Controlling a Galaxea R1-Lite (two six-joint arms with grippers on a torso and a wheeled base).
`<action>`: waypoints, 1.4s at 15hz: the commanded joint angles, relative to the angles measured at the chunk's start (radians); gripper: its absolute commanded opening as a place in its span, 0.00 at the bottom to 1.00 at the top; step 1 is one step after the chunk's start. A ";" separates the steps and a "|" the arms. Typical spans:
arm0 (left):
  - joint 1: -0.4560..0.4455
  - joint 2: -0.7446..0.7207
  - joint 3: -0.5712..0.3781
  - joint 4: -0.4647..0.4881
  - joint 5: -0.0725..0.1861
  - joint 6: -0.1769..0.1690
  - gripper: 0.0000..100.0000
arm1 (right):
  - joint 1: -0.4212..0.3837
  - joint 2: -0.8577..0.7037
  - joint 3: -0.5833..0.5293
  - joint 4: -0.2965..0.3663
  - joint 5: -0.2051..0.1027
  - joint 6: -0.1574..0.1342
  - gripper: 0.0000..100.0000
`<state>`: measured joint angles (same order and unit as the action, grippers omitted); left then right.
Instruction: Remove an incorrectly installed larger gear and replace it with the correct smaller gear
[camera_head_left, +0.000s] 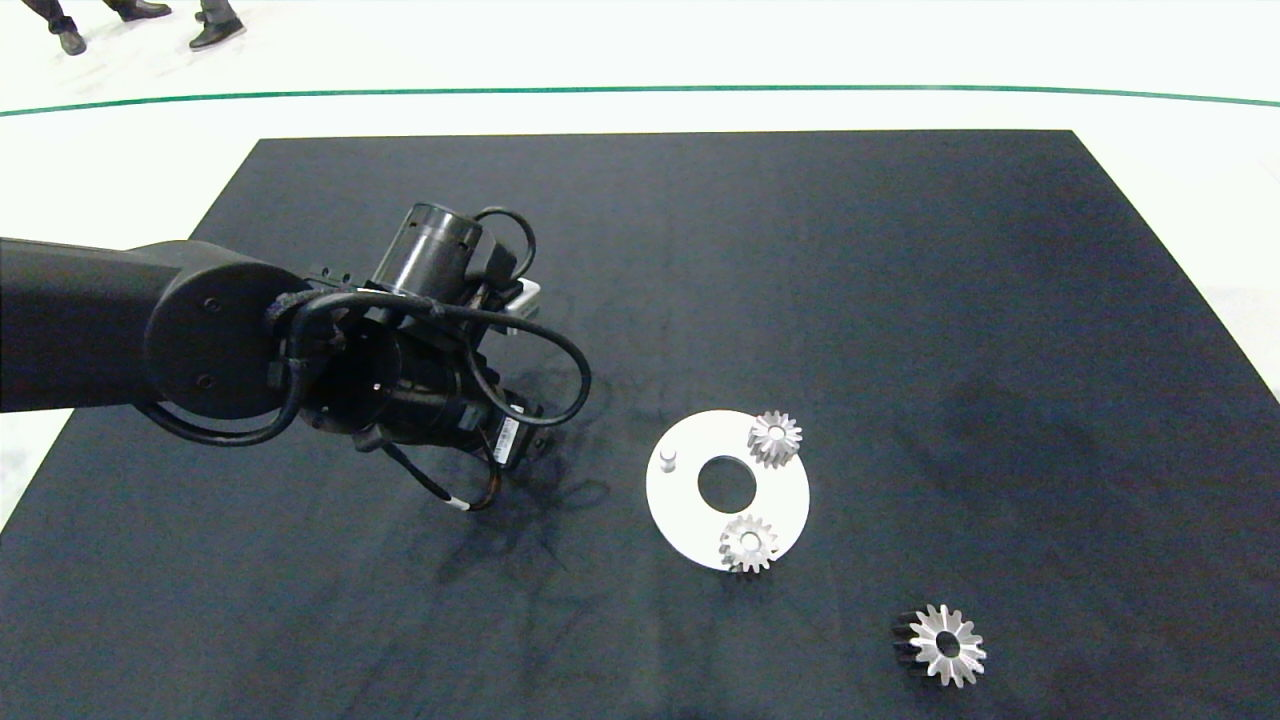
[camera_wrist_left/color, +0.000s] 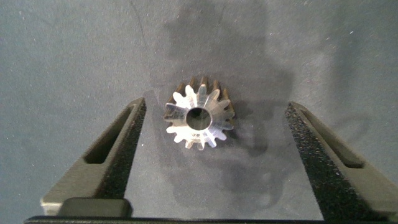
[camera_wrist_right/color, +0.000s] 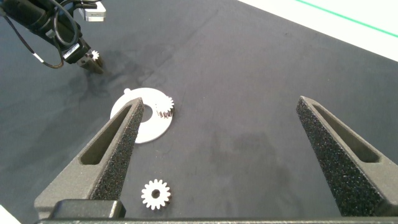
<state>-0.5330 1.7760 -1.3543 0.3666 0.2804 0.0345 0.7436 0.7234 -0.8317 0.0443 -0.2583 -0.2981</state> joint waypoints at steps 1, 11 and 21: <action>0.002 -0.003 0.007 0.002 0.002 -0.001 0.84 | 0.000 0.004 0.002 0.000 0.001 -0.003 1.00; 0.002 -0.009 0.038 -0.021 0.005 0.001 0.65 | -0.006 0.018 -0.004 0.000 -0.004 -0.003 1.00; -0.002 -0.018 0.096 -0.095 0.003 0.007 0.45 | -0.004 0.018 -0.003 0.000 -0.004 -0.003 1.00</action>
<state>-0.5357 1.7606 -1.2600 0.2702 0.2819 0.0409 0.7389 0.7370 -0.8345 0.0443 -0.2606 -0.2987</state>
